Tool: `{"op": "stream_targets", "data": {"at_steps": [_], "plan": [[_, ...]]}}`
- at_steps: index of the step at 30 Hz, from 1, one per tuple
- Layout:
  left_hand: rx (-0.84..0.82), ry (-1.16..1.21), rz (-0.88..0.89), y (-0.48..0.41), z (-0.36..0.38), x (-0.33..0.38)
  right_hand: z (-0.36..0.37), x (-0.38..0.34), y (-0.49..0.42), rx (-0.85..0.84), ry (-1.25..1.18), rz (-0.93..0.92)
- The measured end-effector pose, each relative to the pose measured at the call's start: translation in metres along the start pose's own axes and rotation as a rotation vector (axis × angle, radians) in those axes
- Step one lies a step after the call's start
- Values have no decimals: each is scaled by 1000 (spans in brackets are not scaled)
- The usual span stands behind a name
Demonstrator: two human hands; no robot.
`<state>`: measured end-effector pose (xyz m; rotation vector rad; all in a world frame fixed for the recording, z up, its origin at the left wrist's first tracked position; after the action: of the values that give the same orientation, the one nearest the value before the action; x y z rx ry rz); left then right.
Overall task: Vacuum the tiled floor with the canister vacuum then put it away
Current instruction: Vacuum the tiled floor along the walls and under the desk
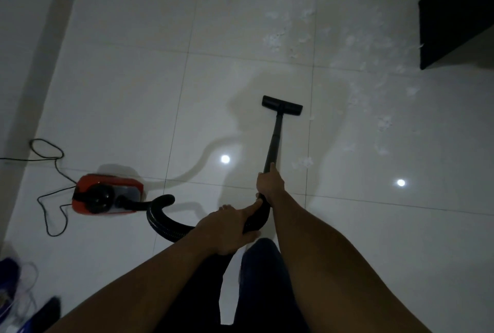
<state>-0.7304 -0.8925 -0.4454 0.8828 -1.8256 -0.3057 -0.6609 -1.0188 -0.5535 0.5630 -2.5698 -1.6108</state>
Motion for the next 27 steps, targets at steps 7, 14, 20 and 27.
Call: {"op": "stream_targets", "data": {"at_steps": [7,14,20,27], "plan": [[50,65,-20,-51,-54,6,-41,-53,-34,4,0,-18],[89,179,-62,-108,-117,19,-81,-125,-71,-51,54,-78],[194,257,-87,-151,-164,22,-108,-185,-95,-81,147,-114],[263,275,-119,-172,-214,5,-114,-245,-108,-100,174,-117]]}}
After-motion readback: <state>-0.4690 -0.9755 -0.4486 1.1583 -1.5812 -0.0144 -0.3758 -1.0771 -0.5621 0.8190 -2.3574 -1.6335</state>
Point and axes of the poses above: each hand's wrist, its own y-axis away from the middle knuckle, its own z-axis out of the palm, x = y × z, the point moved 9 cm from there along -y, towards the middle knuckle, and after that the axes turned 14 degrees about z, right-handed, at the moved point
